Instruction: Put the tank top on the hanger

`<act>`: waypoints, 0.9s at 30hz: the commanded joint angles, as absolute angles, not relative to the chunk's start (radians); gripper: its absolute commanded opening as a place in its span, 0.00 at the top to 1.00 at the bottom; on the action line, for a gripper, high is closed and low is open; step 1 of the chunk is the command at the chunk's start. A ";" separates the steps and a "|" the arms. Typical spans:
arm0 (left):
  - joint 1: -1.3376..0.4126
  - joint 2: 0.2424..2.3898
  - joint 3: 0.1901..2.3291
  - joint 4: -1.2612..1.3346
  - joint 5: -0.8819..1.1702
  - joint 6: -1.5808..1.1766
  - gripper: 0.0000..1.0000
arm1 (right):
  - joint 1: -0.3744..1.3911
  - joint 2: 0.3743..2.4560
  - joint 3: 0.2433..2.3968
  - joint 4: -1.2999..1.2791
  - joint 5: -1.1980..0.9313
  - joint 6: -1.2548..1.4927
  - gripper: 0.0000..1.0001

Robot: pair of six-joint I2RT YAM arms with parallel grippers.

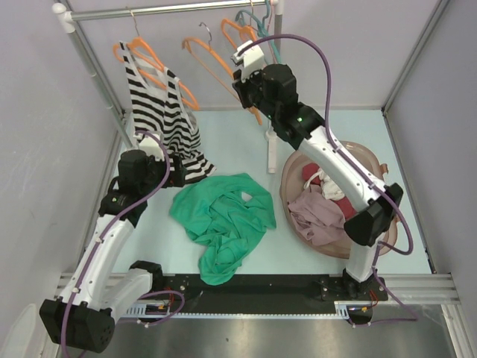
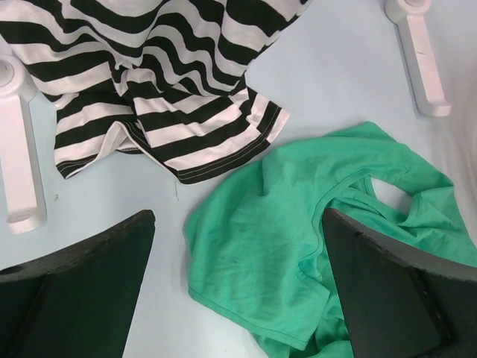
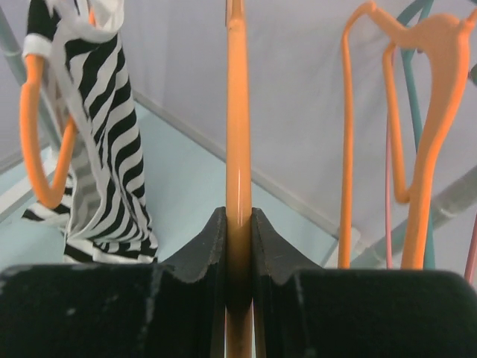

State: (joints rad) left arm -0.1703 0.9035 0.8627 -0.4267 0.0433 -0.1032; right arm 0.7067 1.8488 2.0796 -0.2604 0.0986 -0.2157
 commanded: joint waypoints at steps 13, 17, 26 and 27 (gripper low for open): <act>-0.383 0.970 0.851 -0.442 -0.135 -0.202 0.01 | 0.871 1.344 1.611 -0.221 0.386 -0.201 1.00; -0.452 0.965 0.789 -0.468 -0.167 -0.314 0.00 | 0.902 1.160 1.430 -0.287 0.410 -0.091 1.00; -0.477 0.867 0.537 -0.403 -0.209 -0.540 0.01 | 0.927 0.894 1.171 -0.468 0.365 0.098 1.00; -0.479 0.841 0.520 -0.403 -0.215 -0.576 0.01 | 0.927 0.884 1.155 -0.483 0.357 0.104 1.00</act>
